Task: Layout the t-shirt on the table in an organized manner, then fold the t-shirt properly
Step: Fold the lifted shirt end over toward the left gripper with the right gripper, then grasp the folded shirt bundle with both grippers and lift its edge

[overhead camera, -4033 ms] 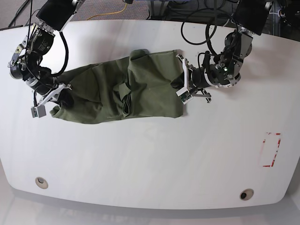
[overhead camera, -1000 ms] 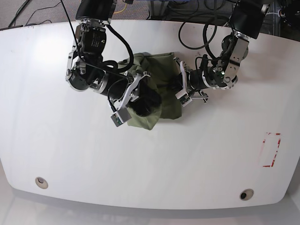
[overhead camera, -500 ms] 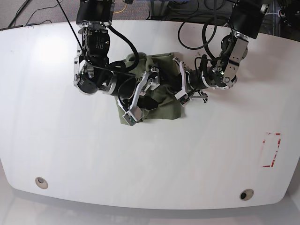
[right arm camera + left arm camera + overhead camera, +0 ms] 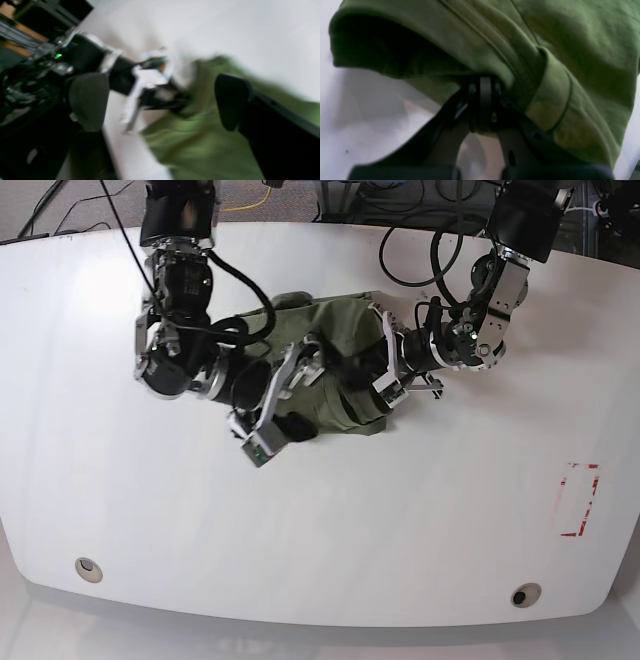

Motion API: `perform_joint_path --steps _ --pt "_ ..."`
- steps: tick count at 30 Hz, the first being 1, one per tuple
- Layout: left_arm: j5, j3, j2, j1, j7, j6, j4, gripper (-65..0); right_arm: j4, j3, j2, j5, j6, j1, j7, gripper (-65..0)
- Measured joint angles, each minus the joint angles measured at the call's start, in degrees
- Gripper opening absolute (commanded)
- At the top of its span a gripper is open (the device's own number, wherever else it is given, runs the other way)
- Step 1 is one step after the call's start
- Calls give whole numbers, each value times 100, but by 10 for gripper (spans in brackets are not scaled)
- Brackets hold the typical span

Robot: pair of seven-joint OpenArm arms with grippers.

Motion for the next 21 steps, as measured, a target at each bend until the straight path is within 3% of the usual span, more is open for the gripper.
perform_joint_path --steps 7,17,20,21 --pt "170 -278 24 59 317 -4 328 -650 -9 92 944 -74 -2 -68 769 0" --pt "273 -1329 -44 -114 326 48 1108 -650 -118 81 1532 -166 2 -179 1375 0" --pt "243 -1421 -2 -168 308 50 1346 -650 -140 85 1495 -584 -2 -173 1482 -105" --pt "232 -1436 17 -157 308 46 1438 -650 -153 85 1451 -756 2 -168 1506 -171"
